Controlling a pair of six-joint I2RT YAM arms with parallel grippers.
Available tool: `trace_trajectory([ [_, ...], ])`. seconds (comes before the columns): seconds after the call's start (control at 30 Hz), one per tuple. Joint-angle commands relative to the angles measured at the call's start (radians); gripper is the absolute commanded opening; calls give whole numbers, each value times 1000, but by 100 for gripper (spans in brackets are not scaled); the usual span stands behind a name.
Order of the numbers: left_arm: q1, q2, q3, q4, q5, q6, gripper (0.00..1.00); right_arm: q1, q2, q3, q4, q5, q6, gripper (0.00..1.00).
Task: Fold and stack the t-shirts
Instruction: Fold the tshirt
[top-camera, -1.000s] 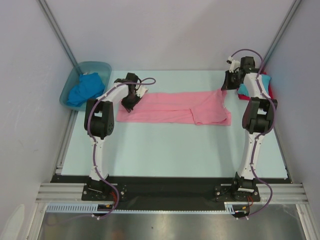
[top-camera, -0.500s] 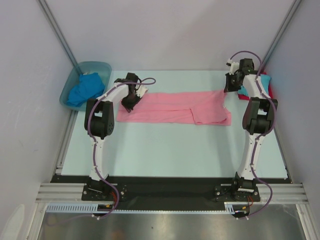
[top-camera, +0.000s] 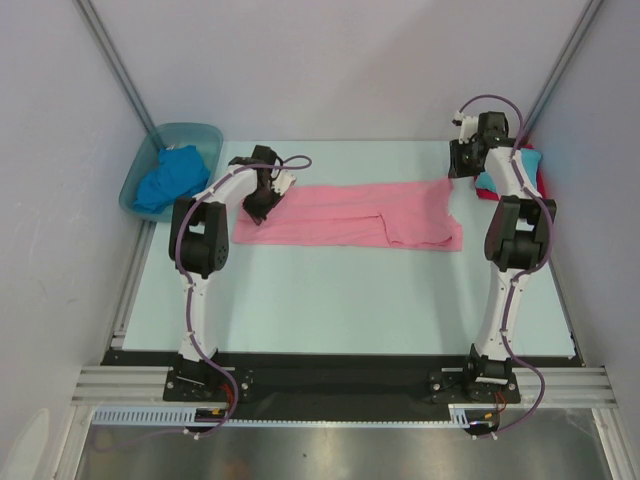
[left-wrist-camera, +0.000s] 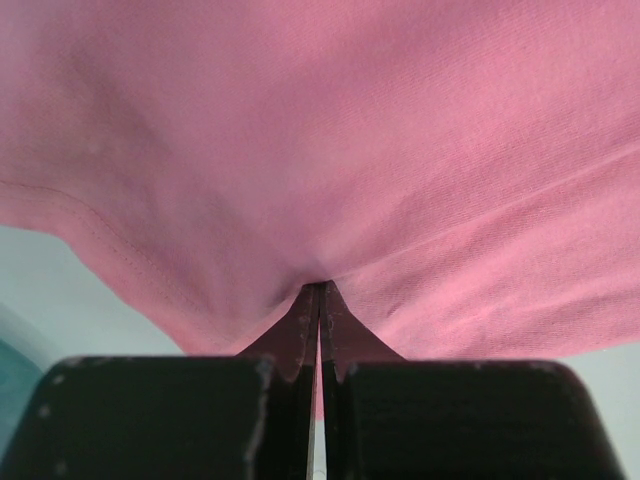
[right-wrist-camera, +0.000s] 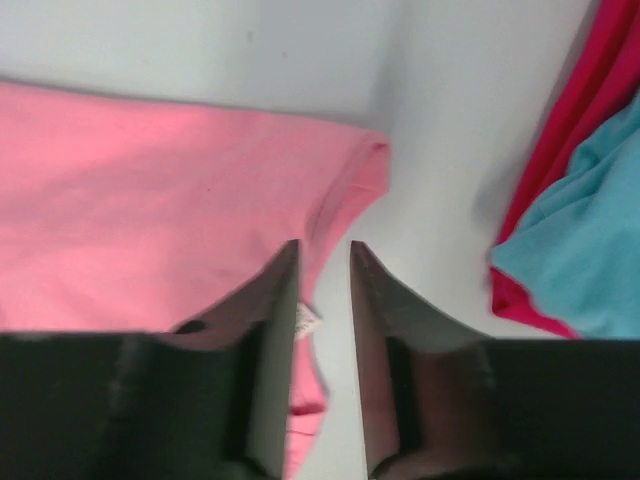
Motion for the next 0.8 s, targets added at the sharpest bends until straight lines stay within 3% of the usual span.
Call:
trace_trajectory([
  [0.0,-19,32,26,16,32,2,0,15,-53,3,20,54,-35,36],
  [0.1,-19,31,26,16,32,4,0,20,-51,-15,15,71,-37,52],
  [0.17,-19,29,26,15,34,2,0,18,-66,-35,24,77,-34,55],
  [0.4,-22,32,26,15,35,2,0,20,-141,-92,69,56,-22,53],
  [0.77,-24,34,24,16,11,2,0,-37,-85,-57,46,0,58,51],
])
